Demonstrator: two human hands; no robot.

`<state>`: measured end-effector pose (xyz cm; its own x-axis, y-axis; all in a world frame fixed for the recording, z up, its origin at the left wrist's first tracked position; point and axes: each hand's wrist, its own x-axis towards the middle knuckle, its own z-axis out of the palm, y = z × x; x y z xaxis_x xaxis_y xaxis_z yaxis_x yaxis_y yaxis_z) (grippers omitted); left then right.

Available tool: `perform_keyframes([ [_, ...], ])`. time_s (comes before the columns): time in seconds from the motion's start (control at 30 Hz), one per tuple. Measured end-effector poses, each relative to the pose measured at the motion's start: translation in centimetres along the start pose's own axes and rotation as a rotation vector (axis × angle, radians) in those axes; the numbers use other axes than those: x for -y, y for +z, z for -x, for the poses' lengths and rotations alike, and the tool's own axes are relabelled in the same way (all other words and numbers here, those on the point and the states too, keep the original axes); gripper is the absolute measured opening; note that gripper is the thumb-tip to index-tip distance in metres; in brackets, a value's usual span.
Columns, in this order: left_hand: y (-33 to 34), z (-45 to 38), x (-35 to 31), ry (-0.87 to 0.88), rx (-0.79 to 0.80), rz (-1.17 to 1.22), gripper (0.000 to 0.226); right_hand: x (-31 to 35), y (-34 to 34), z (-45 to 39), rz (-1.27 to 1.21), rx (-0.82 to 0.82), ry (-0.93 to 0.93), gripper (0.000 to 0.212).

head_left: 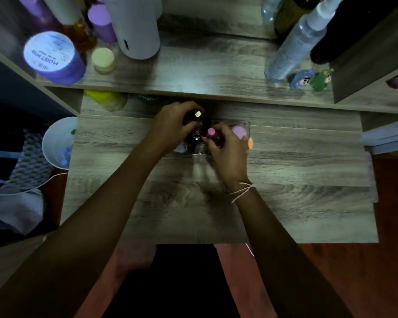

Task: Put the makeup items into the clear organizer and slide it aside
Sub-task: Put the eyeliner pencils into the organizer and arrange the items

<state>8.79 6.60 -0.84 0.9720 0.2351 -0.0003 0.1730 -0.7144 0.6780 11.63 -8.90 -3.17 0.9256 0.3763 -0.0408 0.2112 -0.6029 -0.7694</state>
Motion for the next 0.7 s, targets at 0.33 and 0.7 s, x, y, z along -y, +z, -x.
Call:
perform_keyframes([
  [0.33,-0.11,0.1,0.1,0.005,-0.022,-0.004,0.039,0.25,0.0,-0.66,0.098,0.006,-0.053,0.029],
  [0.7,-0.41,0.24,0.31,-0.021,0.005,0.012,0.044,0.16,-0.02,-0.03,0.077,0.021,-0.065,0.029],
])
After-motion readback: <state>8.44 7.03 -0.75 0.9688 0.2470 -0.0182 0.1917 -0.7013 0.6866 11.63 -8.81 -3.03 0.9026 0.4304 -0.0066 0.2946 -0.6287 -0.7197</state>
